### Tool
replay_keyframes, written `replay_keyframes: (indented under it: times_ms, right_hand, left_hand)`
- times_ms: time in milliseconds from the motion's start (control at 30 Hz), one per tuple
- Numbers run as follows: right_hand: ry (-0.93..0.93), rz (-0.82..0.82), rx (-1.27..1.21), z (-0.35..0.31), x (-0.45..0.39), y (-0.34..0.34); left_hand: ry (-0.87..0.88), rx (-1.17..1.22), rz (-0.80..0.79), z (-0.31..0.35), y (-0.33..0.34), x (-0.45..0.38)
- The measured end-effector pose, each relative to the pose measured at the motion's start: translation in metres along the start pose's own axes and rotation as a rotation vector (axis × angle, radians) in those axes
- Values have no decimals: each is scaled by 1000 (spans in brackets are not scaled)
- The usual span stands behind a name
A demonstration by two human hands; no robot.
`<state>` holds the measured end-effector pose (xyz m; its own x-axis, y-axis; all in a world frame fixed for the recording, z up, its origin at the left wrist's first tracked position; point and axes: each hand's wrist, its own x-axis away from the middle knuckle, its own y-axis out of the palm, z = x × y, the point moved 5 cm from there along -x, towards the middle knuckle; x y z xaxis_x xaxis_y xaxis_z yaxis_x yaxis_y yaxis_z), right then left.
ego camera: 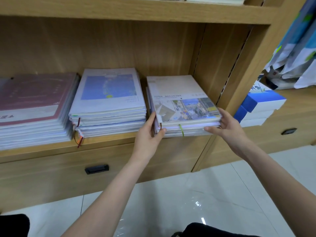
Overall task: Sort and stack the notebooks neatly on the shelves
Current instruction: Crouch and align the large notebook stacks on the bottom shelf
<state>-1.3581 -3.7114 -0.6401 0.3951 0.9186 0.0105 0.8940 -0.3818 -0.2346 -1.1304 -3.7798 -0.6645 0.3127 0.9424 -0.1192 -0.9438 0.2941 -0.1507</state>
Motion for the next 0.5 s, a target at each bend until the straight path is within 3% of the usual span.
replay_keyframes:
  times_ms: [500]
  right_hand:
    - [-52,145,139,1,4,-3]
  left_hand:
    - [106,-140,95,4,-4,2]
